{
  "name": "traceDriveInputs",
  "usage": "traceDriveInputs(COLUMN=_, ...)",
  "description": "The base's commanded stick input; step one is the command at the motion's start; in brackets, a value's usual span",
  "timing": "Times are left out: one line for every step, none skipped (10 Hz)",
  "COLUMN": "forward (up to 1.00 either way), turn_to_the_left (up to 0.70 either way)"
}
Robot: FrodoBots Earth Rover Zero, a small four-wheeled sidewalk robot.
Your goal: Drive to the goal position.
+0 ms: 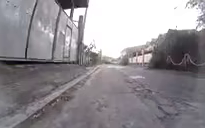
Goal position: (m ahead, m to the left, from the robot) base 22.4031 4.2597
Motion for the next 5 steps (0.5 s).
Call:
traceDriveInputs(forward=1.0, turn_to_the_left=-0.4)
traceDriveInputs(forward=1.0, turn_to_the_left=-0.23)
traceDriveInputs(forward=1.0, turn_to_the_left=-0.01)
traceDriveInputs(forward=1.0, turn_to_the_left=0.0)
traceDriveInputs(forward=1.0, turn_to_the_left=0.0)
